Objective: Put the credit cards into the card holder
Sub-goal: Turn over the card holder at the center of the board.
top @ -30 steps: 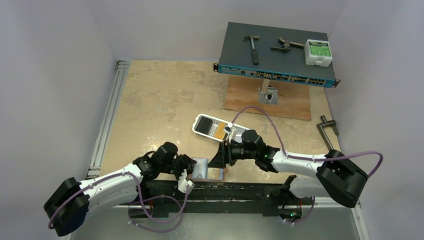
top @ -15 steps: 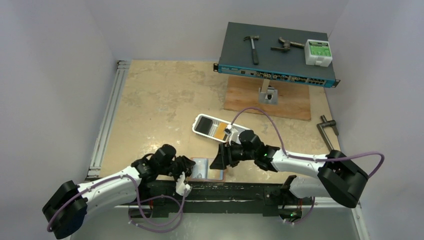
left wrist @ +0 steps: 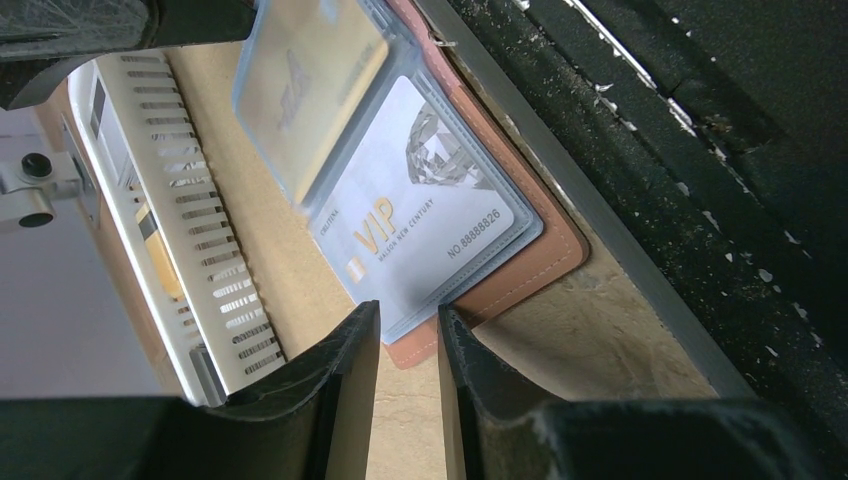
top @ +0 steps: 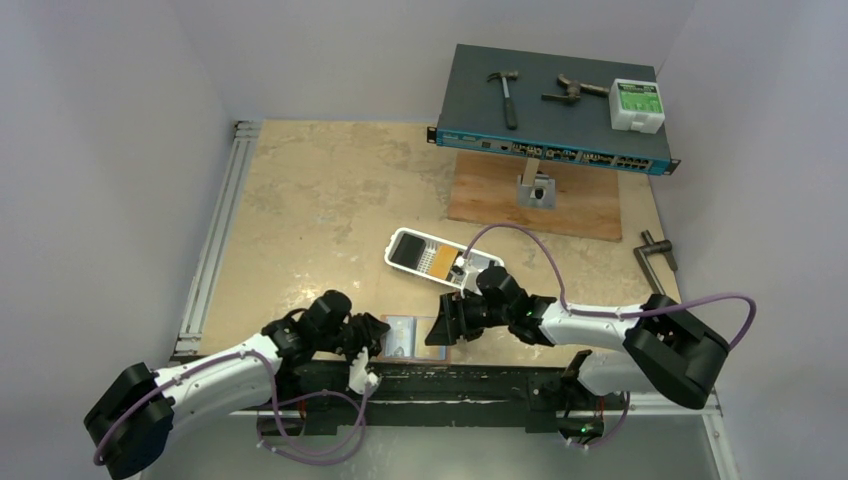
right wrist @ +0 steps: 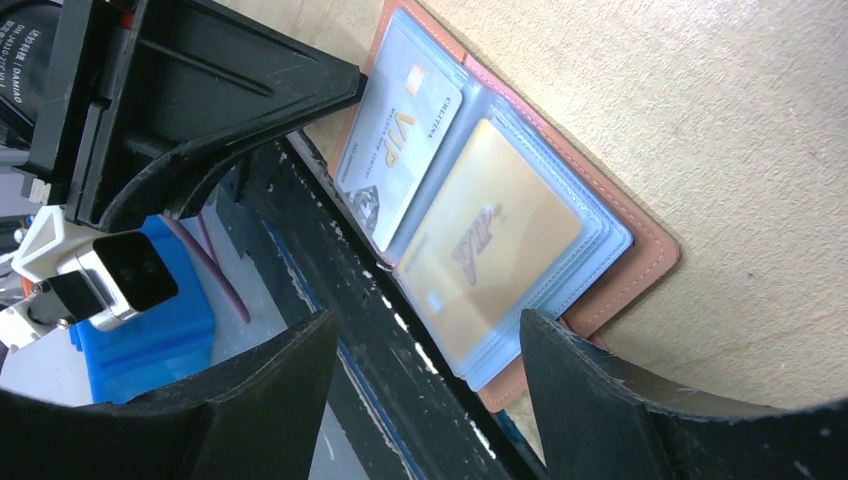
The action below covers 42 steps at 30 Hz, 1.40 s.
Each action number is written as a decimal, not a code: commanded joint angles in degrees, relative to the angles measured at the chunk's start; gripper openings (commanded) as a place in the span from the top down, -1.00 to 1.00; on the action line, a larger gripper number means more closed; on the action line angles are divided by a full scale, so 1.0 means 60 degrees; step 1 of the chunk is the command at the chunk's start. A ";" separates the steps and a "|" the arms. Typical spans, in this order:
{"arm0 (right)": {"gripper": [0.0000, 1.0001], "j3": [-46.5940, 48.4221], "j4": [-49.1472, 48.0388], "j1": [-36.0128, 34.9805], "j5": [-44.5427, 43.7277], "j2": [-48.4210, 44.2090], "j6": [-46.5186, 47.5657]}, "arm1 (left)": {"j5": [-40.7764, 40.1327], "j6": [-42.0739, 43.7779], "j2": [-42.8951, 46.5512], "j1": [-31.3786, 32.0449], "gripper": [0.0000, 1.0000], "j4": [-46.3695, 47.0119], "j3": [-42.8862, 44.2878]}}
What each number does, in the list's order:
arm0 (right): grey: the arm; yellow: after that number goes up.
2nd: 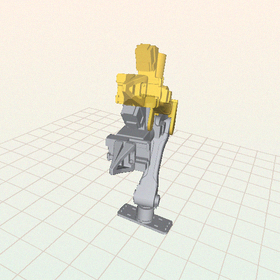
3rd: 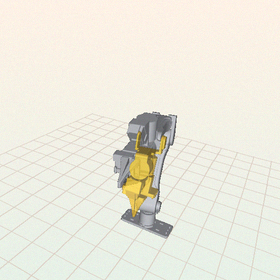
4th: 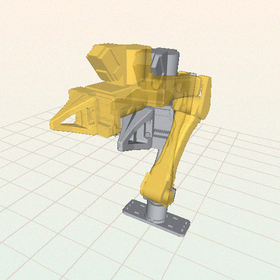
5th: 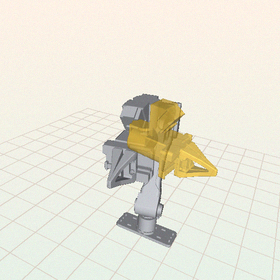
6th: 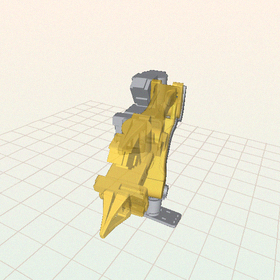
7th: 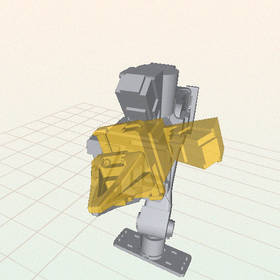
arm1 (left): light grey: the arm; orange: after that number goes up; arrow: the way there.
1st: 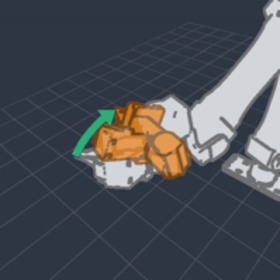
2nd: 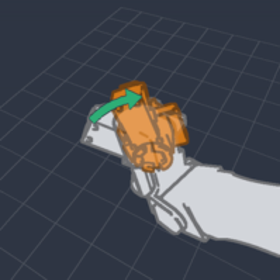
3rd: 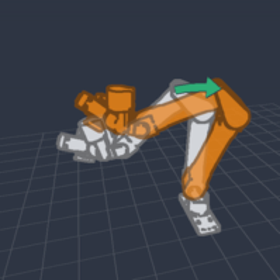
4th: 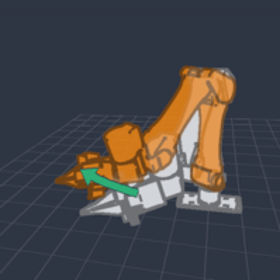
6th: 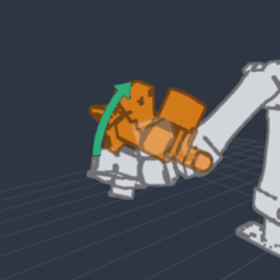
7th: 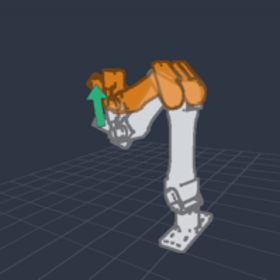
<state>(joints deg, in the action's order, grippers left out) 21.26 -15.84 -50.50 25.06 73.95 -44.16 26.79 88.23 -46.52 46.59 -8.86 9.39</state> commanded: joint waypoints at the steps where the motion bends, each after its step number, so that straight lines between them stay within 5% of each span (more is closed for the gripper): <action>1: -0.36 -0.0063 -0.0349 0.0009 0.0008 0.0063 0.0004 | 0.0185 0.0228 0.0115 0.0028 0.46 -0.0122 -0.0173; 14: -0.37 -0.0071 0.0009 0.0011 -0.0061 0.0041 0.0241 | 0.0257 0.0207 0.0233 0.0036 0.47 -0.0050 -0.0276; 42: -0.35 0.0686 -0.2568 0.0000 0.1594 0.1046 -0.0431 | 0.0218 0.0109 0.0340 0.0028 0.53 0.0275 -0.0394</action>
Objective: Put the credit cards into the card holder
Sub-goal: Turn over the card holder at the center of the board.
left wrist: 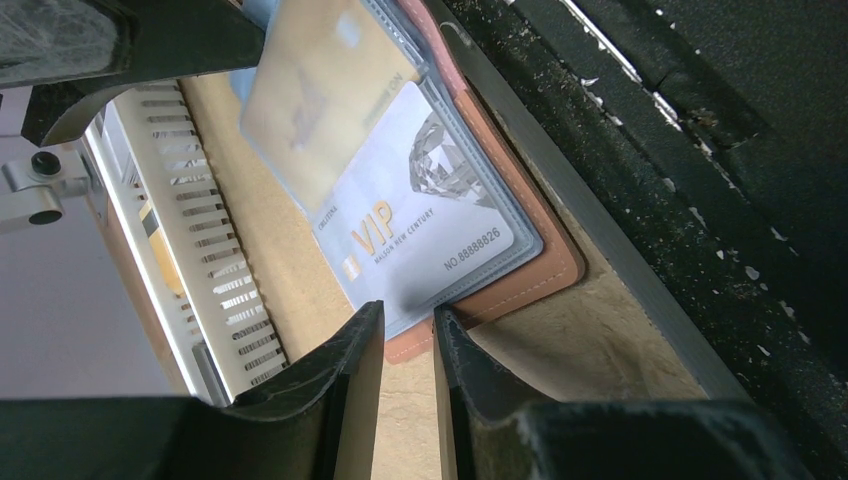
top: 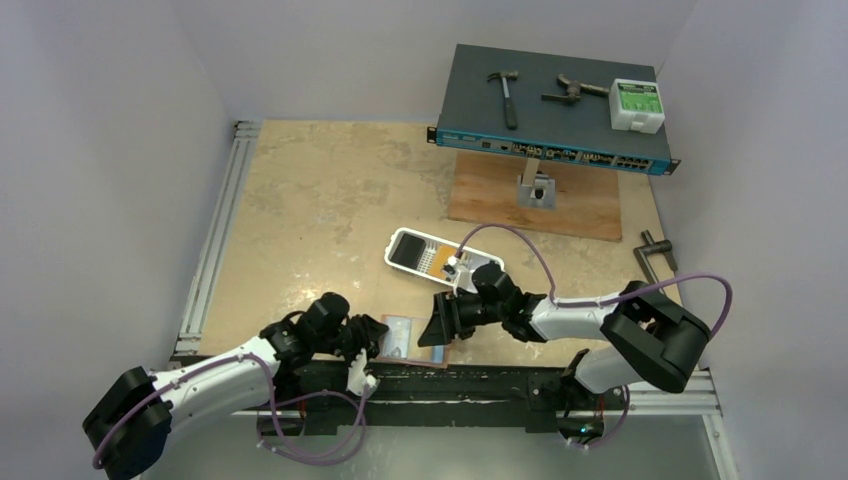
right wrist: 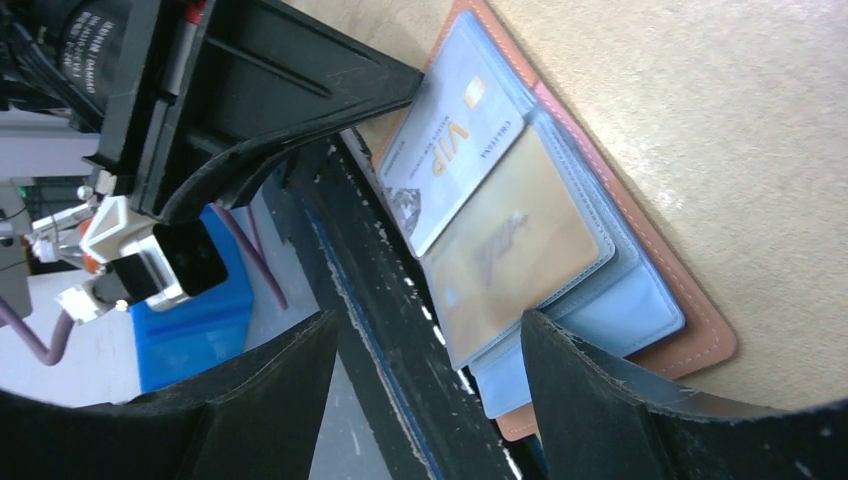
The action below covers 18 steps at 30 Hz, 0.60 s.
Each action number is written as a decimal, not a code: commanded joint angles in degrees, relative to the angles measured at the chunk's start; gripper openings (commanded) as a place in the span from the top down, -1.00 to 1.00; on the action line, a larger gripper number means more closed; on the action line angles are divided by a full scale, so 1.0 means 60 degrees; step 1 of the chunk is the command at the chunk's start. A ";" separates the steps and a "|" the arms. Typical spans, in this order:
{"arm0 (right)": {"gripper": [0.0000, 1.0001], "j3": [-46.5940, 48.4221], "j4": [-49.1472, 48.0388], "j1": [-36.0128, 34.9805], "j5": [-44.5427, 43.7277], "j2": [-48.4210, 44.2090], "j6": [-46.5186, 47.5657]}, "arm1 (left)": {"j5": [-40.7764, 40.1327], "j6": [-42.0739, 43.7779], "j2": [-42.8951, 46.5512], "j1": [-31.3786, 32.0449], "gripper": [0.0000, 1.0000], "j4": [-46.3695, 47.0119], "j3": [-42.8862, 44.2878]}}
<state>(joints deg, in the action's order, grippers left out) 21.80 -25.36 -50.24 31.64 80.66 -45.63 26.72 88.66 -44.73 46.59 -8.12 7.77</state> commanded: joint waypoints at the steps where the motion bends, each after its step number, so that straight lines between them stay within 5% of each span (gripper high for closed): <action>1: -0.35 0.0682 -0.0997 -0.0044 0.0535 -0.0035 -0.0194 | 0.0217 0.0044 0.0050 0.0032 0.53 0.0152 -0.0123; 18: -0.31 0.1516 -0.1133 -0.0037 0.1040 0.0555 -0.0226 | 0.0147 -0.0024 0.0218 0.0028 0.55 0.0230 -0.0209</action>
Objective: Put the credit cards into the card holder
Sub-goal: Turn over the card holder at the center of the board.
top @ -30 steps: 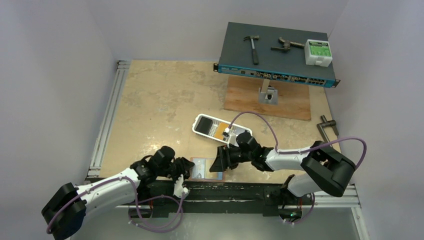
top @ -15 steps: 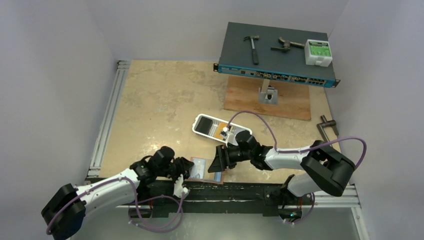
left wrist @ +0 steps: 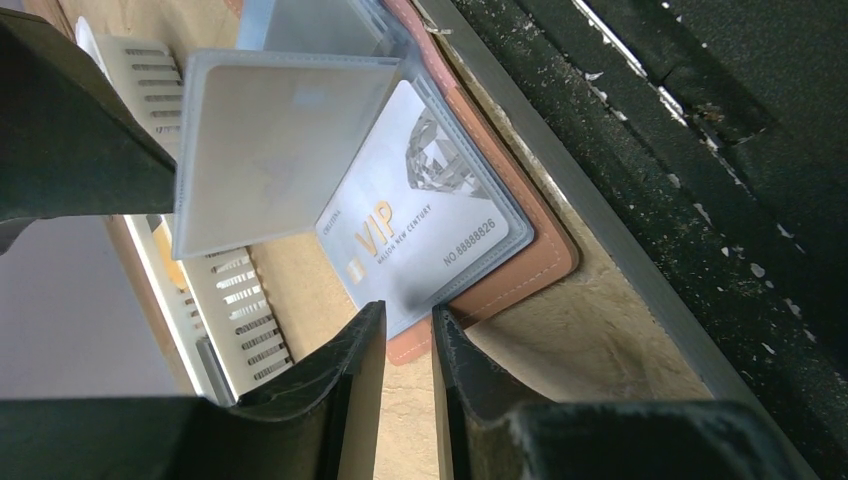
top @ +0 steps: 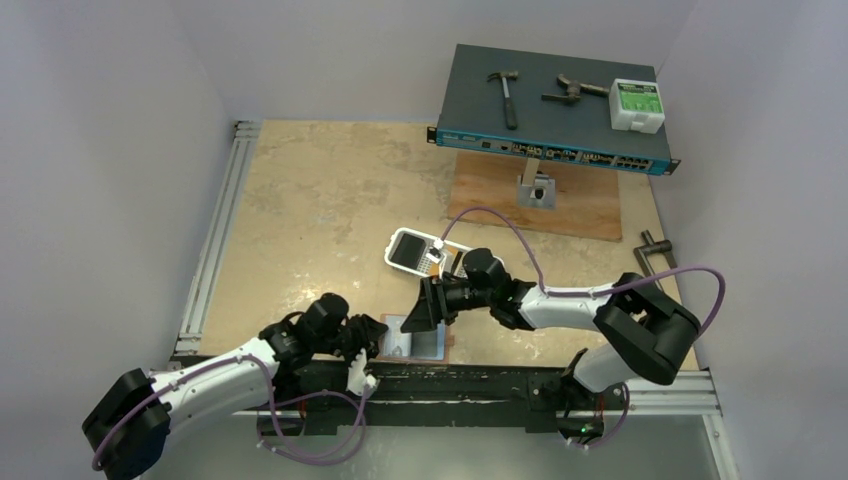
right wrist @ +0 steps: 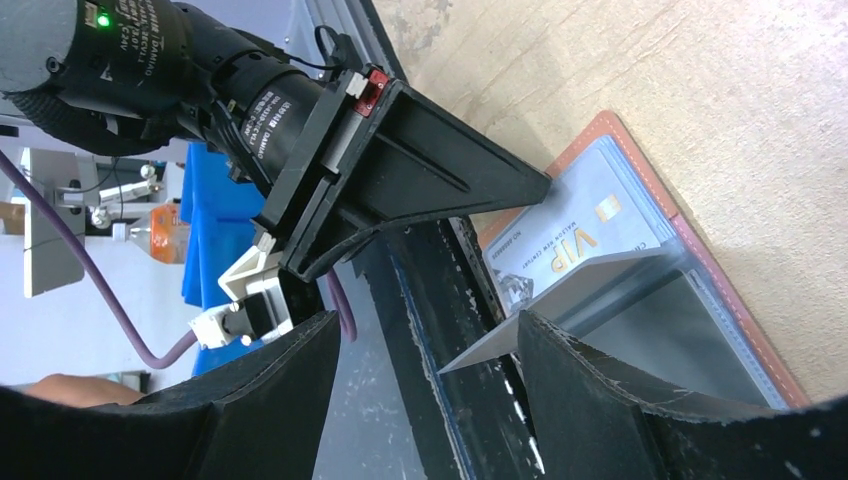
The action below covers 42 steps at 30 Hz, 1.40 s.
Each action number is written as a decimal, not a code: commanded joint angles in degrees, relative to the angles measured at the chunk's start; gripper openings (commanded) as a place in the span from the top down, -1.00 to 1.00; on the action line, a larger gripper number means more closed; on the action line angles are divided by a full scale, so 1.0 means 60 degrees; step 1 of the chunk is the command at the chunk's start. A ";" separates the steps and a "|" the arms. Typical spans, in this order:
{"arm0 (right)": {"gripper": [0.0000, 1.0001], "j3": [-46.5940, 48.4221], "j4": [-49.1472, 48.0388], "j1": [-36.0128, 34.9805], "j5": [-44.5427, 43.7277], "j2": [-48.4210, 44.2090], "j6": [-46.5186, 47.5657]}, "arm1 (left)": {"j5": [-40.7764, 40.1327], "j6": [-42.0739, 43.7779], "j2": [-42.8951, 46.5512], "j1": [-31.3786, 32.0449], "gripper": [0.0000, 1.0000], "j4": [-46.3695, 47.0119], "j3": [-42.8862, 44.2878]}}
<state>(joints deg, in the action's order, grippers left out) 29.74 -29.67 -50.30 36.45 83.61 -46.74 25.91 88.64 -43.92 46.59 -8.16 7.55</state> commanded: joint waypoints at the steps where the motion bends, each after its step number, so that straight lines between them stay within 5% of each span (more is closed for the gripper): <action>1: -0.31 0.0179 -0.0478 -0.0037 0.0252 0.0091 -0.0064 | 0.0263 -0.0019 0.0084 0.0030 0.55 0.0246 -0.0182; 17: -0.26 0.1053 -0.0623 -0.0196 0.0765 0.1373 -0.0019 | 0.0062 -0.0287 0.0259 0.0014 0.58 0.0608 -0.0349; 32: -0.29 -0.0584 0.2064 0.0623 -0.0585 -0.1458 0.0907 | -0.0311 -0.1241 0.0371 0.0001 0.58 -0.0336 0.0276; 42: -0.29 -0.1099 0.2353 0.0627 -0.0932 -0.1408 0.1066 | -0.0316 -0.1535 0.0695 -0.0067 0.55 -0.1232 0.0693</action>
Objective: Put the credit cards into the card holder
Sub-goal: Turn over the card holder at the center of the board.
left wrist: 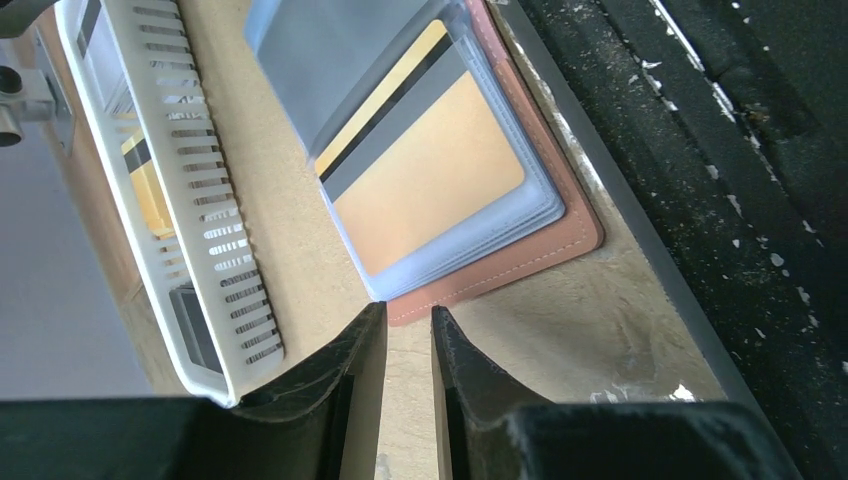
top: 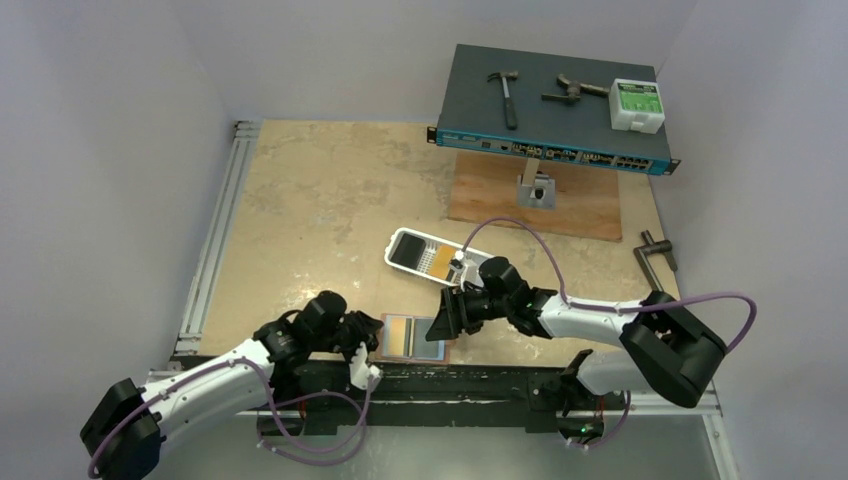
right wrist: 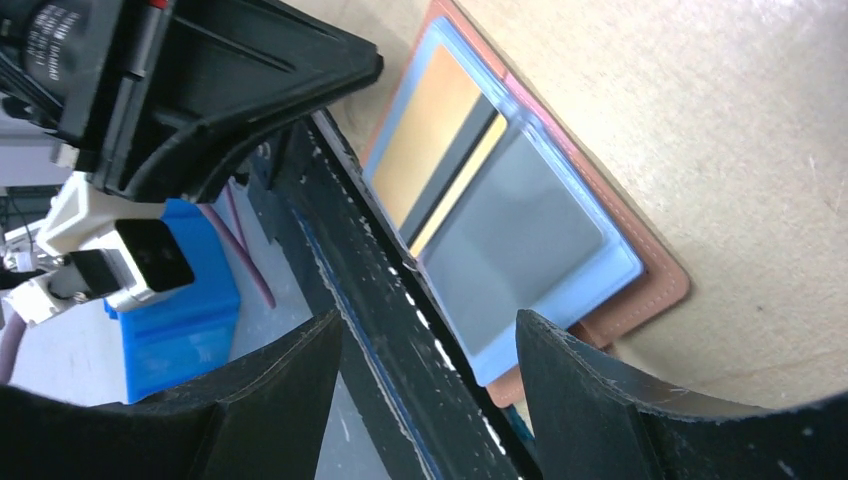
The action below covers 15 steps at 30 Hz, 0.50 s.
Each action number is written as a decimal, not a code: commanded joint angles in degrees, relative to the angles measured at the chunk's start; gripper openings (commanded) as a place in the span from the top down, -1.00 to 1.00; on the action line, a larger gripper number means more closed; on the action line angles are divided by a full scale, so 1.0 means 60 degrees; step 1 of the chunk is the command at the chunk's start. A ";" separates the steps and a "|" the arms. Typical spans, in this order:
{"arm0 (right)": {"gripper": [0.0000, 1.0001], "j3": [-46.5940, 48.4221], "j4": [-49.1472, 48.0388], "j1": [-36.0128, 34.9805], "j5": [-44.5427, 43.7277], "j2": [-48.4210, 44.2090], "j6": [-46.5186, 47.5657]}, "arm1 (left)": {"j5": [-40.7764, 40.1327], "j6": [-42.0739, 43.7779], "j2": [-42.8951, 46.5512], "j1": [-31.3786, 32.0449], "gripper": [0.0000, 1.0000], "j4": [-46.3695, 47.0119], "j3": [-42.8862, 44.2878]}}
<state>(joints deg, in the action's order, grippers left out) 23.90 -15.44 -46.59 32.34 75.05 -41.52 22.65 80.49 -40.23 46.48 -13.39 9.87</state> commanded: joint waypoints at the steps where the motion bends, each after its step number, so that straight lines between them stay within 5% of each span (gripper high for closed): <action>1: -0.30 -0.0132 0.0027 0.0001 -0.0281 0.0006 0.0209 | 0.0240 -0.0151 0.0076 -0.0053 0.55 -0.0349 0.0315; 15: -0.33 -0.0177 0.0235 0.0001 -0.0492 -0.0023 0.0388 | 0.0773 0.1024 -0.0448 -0.0041 0.54 0.0238 -0.0077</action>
<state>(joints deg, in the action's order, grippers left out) 23.11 -12.80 -46.59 30.06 74.81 -40.03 24.27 83.29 -42.28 46.48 -14.06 9.76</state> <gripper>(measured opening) 0.663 0.231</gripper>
